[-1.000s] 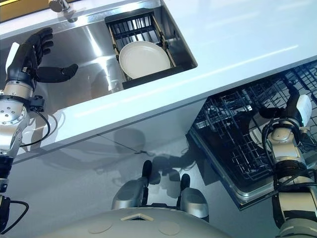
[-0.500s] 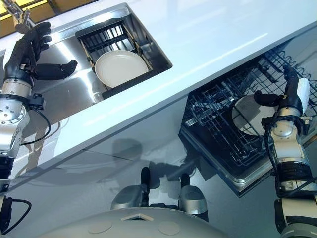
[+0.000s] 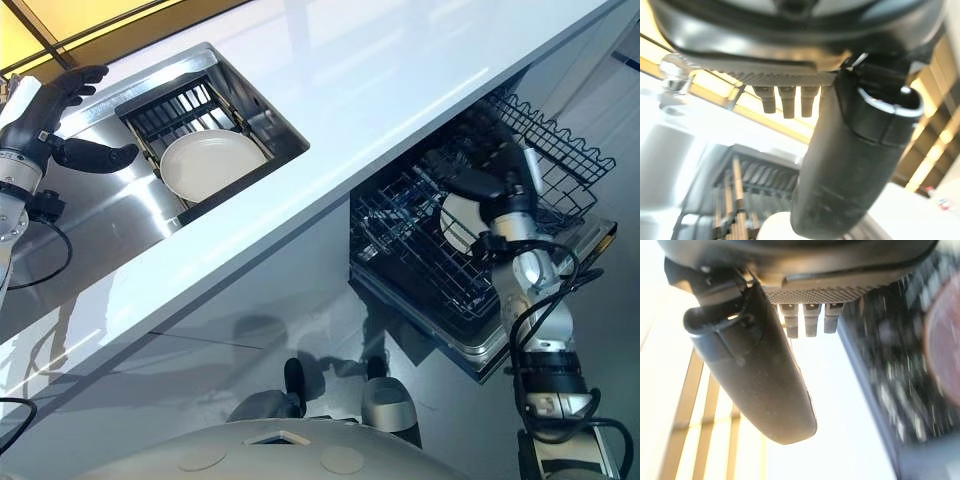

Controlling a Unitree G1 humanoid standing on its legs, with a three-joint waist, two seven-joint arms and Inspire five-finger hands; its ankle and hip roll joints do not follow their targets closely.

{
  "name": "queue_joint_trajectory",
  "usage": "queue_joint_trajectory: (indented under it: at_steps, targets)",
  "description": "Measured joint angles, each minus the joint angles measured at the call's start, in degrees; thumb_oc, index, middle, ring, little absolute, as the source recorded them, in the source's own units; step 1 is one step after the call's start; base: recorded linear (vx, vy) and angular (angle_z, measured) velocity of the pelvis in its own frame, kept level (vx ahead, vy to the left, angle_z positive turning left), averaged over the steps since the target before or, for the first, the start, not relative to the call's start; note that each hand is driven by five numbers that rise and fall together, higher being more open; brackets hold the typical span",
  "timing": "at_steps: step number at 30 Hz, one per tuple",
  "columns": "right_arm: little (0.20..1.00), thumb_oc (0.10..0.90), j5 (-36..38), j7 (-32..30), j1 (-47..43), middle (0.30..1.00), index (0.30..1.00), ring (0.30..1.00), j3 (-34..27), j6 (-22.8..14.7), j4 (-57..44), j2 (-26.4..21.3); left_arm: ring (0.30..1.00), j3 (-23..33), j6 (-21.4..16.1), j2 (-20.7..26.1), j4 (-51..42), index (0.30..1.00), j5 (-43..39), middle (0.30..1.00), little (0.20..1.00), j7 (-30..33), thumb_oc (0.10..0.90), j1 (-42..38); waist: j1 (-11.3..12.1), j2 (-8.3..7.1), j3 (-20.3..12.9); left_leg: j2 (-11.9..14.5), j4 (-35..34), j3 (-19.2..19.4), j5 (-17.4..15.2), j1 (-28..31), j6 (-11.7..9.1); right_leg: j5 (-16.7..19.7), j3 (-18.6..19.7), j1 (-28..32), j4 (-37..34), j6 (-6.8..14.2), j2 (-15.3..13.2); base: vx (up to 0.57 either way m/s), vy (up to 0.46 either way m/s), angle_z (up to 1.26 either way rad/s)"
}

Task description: Pick up plates and place into dishwasher.

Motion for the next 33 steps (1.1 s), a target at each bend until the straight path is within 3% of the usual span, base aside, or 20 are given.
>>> queue_joint_trajectory:
  at_steps: [4, 12, 18, 21, 24, 29, 33]
  targets:
    - [0.9, 0.8, 4.9, 5.1, 2.4, 0.9, 0.9, 0.9, 1.6, 1.9, -1.4, 1.2, 0.9, -3.8, 3.5, 1.9, 8.0, 0.9, -0.3, 0.9, 0.9, -3.6, 0.8, -4.6, -1.2, 0.02, -1.1, 0.1, 0.0, 1.5, -0.1, 0.2, 0.2, 0.1, 0.6, -0.8, 0.5, 0.1, 0.0, 0.03, 0.107, -0.17]
    - [0.9, 0.8, 4.8, 14.1, 4.1, 0.9, 0.9, 0.9, 9.1, 5.6, -6.6, 1.0, 0.9, -11.9, 9.4, 2.0, 19.1, 0.9, -2.5, 0.9, 0.9, -4.8, 0.8, -13.4, -4.6, -0.03, -1.5, -0.2, 0.0, 5.9, -0.6, 0.4, 0.9, 0.5, 1.8, -4.4, 3.2, 0.3, -0.4, 0.04, 0.102, -0.32]
    - [0.9, 0.8, -6.0, 21.0, 5.4, 0.9, 0.9, 0.9, 13.9, 6.5, -8.1, -4.8, 0.9, -17.2, 11.9, 2.0, 21.7, 0.9, -6.0, 0.9, 0.9, -2.5, 0.8, -21.6, -6.5, -0.39, -1.7, -0.8, 0.0, 9.3, -1.5, 0.5, 1.2, 1.8, 3.3, -6.1, 3.3, 0.9, -0.8, 0.04, 0.088, -0.3]
    - [0.9, 0.8, -9.9, 21.9, 7.0, 0.9, 0.9, 0.9, 16.9, 6.9, -7.7, -7.0, 0.9, -19.8, 12.7, 2.0, 24.3, 0.9, -7.7, 0.9, 0.9, -1.2, 0.8, -26.4, -7.2, -0.41, -1.7, -1.0, 0.0, 10.5, -1.7, 0.7, 1.4, 2.2, 3.3, -6.6, 3.3, 0.9, -0.9, 0.05, 0.06, -0.2]
    - [0.9, 0.8, -11.0, 22.0, 8.1, 0.9, 0.9, 0.9, 19.3, 6.7, -5.5, -7.0, 0.9, -20.6, 13.6, 2.0, 25.3, 0.9, -9.4, 0.9, 0.9, -0.2, 0.8, -29.2, -8.6, -0.41, -1.7, -1.2, 0.0, 10.7, -1.8, 0.7, 1.5, 2.2, 3.4, -6.7, 3.3, 0.9, -1.2, 0.04, 0.047, -0.05]
    - [0.9, 0.8, -13.7, 19.4, 9.1, 0.9, 0.9, 0.9, 21.7, 5.8, -4.5, -6.5, 0.9, -23.9, 15.8, 2.0, 25.4, 0.9, -10.0, 0.9, 0.9, -0.2, 0.8, -31.0, -8.9, -0.39, -1.7, -1.6, 0.0, 11.6, -2.0, 0.6, 1.8, 2.4, 4.4, -7.4, 3.7, 1.2, -1.4, 0.05, 0.04, -0.09]
    - [0.9, 0.8, -14.3, 16.7, 9.6, 0.9, 0.9, 0.9, 21.9, 4.8, -4.5, -6.6, 0.9, -27.4, 18.6, 1.9, 29.3, 0.9, -8.3, 0.9, 0.9, -4.5, 0.8, -32.8, -8.8, -0.4, -1.6, -1.7, 0.0, 11.6, -2.1, 0.5, 1.9, 2.4, 4.4, -7.4, 3.9, 1.2, -1.6, 0.04, 0.013, 0.0]
